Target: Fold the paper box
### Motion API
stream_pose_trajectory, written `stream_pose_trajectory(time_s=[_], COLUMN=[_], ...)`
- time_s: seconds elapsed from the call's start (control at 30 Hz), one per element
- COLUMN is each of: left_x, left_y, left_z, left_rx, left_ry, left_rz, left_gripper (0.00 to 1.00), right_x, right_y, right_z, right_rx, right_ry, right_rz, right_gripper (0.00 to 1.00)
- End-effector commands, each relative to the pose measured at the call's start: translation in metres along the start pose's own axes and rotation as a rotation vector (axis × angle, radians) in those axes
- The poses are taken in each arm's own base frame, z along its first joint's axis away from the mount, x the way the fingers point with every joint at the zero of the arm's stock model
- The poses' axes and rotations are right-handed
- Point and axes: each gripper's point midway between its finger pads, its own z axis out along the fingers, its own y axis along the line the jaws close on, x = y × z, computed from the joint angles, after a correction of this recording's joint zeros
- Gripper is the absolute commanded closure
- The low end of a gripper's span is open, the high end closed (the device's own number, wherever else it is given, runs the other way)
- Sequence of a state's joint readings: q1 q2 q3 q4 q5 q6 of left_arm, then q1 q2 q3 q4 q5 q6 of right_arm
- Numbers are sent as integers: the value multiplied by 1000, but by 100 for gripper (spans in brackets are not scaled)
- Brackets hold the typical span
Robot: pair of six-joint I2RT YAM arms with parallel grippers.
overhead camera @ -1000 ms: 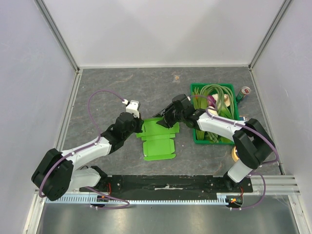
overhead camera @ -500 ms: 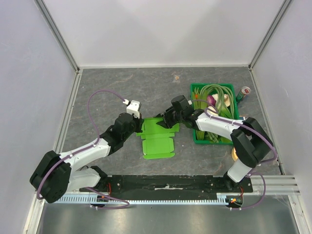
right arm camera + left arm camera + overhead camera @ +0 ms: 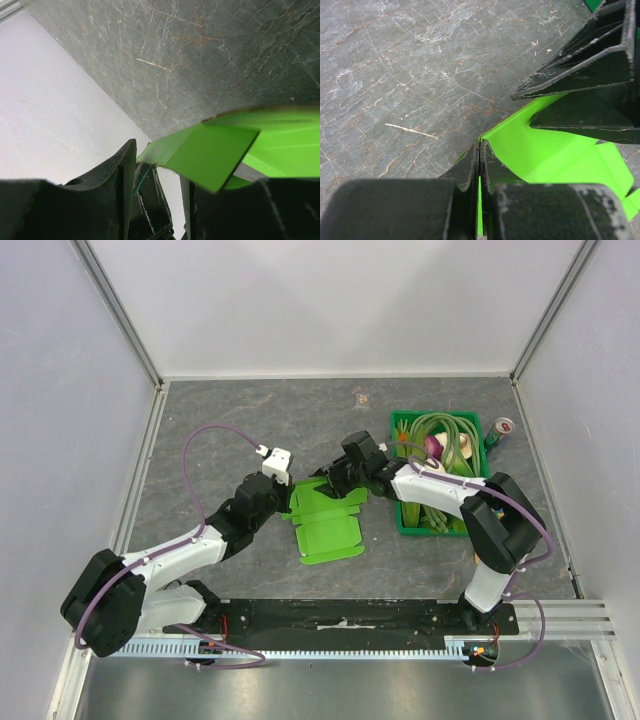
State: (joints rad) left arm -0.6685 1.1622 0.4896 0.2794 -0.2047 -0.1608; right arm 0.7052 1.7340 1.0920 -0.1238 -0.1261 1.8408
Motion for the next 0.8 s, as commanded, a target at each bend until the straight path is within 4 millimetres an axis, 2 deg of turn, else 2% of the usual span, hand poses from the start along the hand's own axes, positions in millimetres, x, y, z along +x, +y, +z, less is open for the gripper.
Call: stream_pose_trajectory(time_s=[0.0, 0.07, 0.2, 0.33, 0.37, 0.4, 0.47, 0.5, 0.6, 0.77], left_x=[-19, -18, -16, -12, -12, -10, -10, -10, -11, -10], left_y=[1, 1, 0, -1, -2, -2, -4, -5, -4, 14], left_z=[-1, 0, 0, -3, -5, -6, -11, -13, -26, -53], left_rx=[-2, -5, 1, 2, -3, -3, -4, 0, -19, -78], left_ry=[-78, -76, -73, -51, -50, -46, -40, -35, -14, -47], left_rz=[53, 53, 43, -2, -43, -64, -149, -180, -291, -428], left_gripper=[98, 98, 98, 96, 93, 81, 67, 56, 43, 34], right_x=[0, -2, -2, -2, -2, -2, -1, 1, 5, 4], right_y=[12, 12, 8, 3, 0, 1, -2, -3, -4, -8], right_z=[5, 5, 7, 11, 12, 13, 16, 17, 20, 21], right_rx=[-8, -9, 0, 2, 7, -6, -25, -31, -102, -226], right_ry=[-21, -26, -25, -16, -15, -10, 3, 15, 55, 60], right_rz=[21, 25, 34, 38, 37, 30, 19, 8, -33, -149], right_gripper=[57, 60, 83, 90, 91, 93, 96, 99, 100, 100])
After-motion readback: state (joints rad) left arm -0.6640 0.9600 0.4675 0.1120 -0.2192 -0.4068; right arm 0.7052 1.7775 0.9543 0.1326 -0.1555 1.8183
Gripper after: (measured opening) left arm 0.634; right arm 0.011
